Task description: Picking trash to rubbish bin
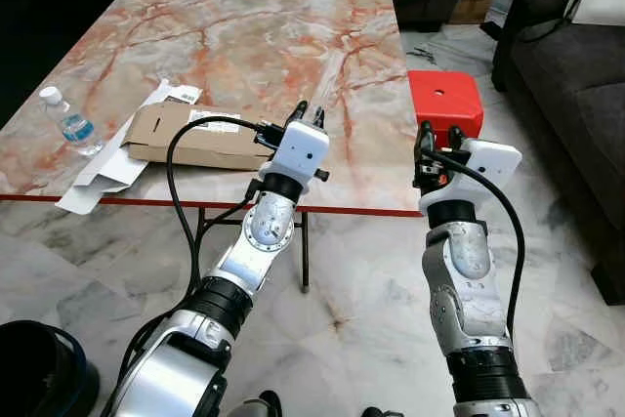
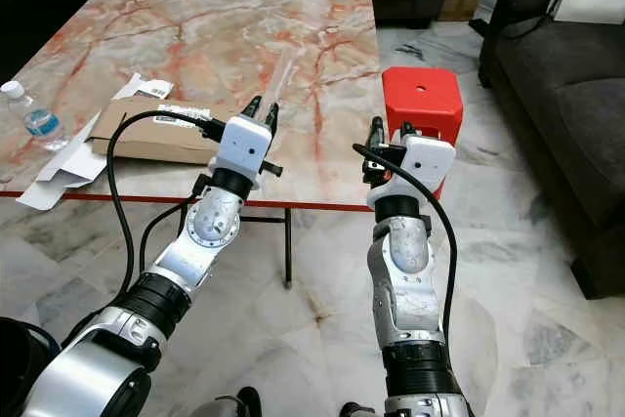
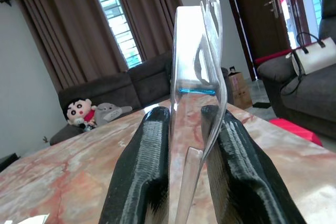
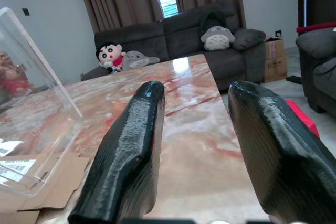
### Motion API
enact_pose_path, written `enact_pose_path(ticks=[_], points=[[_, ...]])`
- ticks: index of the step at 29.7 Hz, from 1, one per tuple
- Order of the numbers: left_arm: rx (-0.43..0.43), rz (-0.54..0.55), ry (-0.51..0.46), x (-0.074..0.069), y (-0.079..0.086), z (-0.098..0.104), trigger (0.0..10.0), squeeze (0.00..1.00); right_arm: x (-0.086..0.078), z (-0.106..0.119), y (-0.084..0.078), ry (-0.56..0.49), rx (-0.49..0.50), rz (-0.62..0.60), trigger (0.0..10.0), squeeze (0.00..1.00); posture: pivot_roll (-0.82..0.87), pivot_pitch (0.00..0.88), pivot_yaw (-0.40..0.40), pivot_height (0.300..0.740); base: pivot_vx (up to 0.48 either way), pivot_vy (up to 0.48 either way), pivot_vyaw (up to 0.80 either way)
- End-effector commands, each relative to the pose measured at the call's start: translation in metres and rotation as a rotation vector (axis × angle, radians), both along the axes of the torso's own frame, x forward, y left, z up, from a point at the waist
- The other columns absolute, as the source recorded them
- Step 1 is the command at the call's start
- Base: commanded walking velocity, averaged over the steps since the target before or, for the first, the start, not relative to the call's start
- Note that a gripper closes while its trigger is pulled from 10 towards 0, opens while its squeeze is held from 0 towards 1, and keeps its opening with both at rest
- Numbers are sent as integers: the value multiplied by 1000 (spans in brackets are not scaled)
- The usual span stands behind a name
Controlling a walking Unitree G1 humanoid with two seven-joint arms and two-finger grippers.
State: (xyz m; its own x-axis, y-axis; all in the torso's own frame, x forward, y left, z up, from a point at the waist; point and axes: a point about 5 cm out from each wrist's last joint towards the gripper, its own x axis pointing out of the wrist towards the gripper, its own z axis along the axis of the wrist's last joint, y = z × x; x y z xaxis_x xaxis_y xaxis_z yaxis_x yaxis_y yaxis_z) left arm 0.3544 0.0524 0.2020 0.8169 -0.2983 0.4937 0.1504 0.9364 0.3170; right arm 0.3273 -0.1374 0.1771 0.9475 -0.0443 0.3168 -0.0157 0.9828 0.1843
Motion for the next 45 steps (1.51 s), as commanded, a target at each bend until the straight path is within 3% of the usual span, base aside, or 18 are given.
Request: enact_pose_path(ticks=[1, 6, 15, 36, 45], points=[[-51, 4, 11, 0, 5, 2, 10000, 0, 1, 5, 3, -23, 1, 14, 10000, 0, 42, 68, 15, 740, 0, 0, 0], [-91, 12, 39, 4, 10, 2, 10000, 0, 3, 5, 4, -25, -4, 18, 10000, 0, 44, 56, 14, 740, 0, 0, 0], [-75, 22, 45, 6, 11, 1, 10000, 0, 4, 5, 6, -24, -17, 24, 10000, 0, 38, 46, 17, 740, 0, 0, 0], [-68, 30, 74, 5, 10, -7, 10000, 0, 2, 3, 4, -18, -56, 23, 10000, 0, 22, 19, 18, 740, 0, -314, 32], [-79, 26, 76, 4, 10, -7, 10000, 0, 2, 2, 4, -17, -58, 27, 10000, 0, 20, 20, 12, 740, 0, -177, 693]])
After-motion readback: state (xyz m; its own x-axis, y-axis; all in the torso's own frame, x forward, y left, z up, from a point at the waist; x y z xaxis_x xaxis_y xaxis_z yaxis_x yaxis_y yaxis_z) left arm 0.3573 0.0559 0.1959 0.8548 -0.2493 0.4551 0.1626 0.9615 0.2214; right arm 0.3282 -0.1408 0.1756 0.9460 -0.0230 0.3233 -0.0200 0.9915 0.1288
